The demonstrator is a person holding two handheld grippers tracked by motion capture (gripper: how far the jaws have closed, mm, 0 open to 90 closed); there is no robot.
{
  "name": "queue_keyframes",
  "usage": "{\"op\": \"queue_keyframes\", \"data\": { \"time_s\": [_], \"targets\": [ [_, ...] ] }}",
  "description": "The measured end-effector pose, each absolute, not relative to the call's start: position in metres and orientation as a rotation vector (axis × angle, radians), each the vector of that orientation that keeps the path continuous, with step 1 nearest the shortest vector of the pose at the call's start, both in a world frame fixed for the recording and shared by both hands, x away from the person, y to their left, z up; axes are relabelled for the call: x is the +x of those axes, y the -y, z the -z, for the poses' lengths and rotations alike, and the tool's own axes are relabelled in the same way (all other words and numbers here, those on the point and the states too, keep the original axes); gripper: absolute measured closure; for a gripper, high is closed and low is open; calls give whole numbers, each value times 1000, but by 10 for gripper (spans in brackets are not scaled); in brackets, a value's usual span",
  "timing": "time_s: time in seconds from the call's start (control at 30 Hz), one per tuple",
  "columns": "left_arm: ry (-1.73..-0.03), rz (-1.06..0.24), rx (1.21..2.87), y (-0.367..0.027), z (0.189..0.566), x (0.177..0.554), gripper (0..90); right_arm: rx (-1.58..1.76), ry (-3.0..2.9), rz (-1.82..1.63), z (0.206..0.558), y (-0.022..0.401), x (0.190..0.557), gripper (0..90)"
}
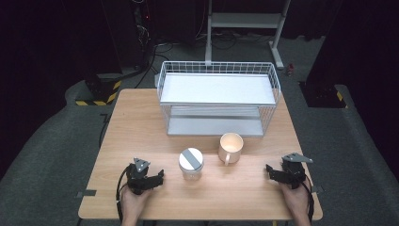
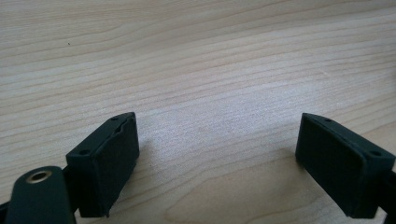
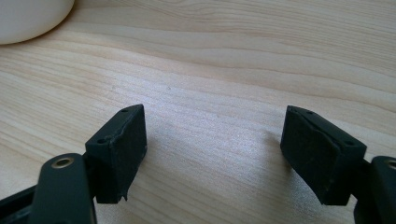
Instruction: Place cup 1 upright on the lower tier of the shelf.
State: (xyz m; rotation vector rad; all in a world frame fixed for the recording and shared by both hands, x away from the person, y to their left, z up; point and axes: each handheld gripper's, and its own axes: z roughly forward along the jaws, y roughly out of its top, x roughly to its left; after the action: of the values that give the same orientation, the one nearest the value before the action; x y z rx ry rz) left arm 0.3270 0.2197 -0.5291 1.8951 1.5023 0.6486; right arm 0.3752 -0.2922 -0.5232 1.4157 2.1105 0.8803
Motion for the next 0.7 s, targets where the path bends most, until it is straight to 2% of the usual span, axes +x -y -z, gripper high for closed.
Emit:
{"op": "queue_keyframes", "data": {
  "time_s": [0.4, 0.7],
  "targets": [
    [-1493, -648, 1898, -221, 529, 327, 147, 1416, -2110, -880, 523, 292, 375, 229],
    [-1459, -623, 1912, -221, 529, 321, 104, 1416, -2111, -880, 523, 292, 375, 229]
  ]
}}
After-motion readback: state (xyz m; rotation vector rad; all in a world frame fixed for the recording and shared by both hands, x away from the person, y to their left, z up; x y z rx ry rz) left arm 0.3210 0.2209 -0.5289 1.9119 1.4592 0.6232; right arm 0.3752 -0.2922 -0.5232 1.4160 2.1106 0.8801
